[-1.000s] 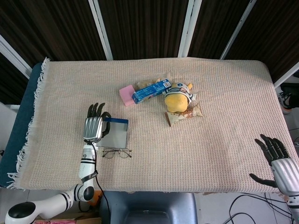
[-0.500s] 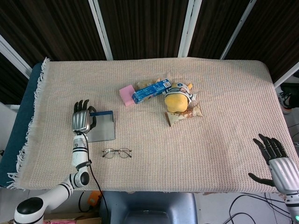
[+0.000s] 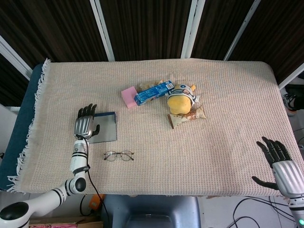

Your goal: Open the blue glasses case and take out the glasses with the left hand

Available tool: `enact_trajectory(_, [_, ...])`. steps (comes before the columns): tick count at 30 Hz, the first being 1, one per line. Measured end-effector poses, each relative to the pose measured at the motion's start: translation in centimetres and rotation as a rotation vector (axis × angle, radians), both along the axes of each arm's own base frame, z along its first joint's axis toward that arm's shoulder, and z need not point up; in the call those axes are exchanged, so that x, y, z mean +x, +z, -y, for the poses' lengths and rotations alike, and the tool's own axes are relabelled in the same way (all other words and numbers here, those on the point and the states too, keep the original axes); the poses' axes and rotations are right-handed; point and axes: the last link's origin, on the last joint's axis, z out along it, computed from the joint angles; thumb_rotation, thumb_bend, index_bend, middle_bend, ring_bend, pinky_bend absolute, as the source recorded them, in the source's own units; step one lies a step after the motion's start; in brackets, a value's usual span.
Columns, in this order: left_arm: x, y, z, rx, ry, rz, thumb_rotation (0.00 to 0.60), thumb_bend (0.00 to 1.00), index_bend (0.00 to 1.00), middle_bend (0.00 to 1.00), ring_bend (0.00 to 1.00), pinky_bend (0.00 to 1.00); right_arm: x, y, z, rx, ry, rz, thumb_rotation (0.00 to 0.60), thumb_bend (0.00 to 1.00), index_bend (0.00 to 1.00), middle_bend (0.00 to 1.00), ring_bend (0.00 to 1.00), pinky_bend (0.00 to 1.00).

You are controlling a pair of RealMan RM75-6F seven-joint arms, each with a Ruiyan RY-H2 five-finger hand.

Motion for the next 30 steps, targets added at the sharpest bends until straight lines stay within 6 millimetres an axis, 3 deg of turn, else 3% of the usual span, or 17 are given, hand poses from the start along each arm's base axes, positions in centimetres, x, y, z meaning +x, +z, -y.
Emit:
enact_trajectory(4, [1.2,1.9,3.3,-0.031,-0.093,0.019,0.600,0.40,0.00,0.00,0.00,0.04,0.0,-0.1,0.0,0.000,-0.009,-0.003,0.600,0.09,0.00,0.00,0.00,0.00])
enact_trajectory(7, [1.0,4.5,7.1,-0.071,-0.156,-0.004,0.600,0.40,0.00,0.00,0.00,0.01,0.0,-0.3,0.0,0.003,-0.013,-0.010,0.600,0.09,0.00,0.00,0.00,0.00])
enact_trajectory(12, [-1.9,10.6,14.2,-0.044,-0.208,-0.110,0.600,0.39,0.00,0.00,0.00,0.00,0.1,-1.0,0.1,0.023,-0.017,-0.035,0.600,0.09,0.00,0.00,0.00,0.00])
enact_trajectory(15, [-2.7,11.5,17.1,-0.055,-0.254,-0.081,0.600,0.39,0.00,0.00,0.00,0.00,0.2,-1.6,0.3,0.035,-0.024,-0.057,0.600,0.10,0.00,0.00,0.00,0.00])
enact_trajectory(18, [-5.0,11.8,19.4,-0.076,-0.256,-0.035,0.600,0.39,0.00,0.00,0.00,0.00,0.3,-2.3,0.5,0.044,-0.027,-0.079,0.600,0.10,0.00,0.00,0.00,0.00])
enact_trajectory(24, [-8.4,13.2,21.6,-0.090,-0.262,0.015,0.600,0.39,0.00,0.00,0.00,0.00,0.5,-3.2,0.7,0.056,-0.036,-0.105,0.600,0.10,0.00,0.00,0.00,0.00])
enact_trajectory(30, [-8.8,13.5,22.0,-0.098,-0.270,0.010,0.600,0.39,0.00,0.00,0.00,0.00,0.4,-3.1,0.4,0.047,-0.040,-0.106,0.600,0.10,0.00,0.00,0.00,0.00])
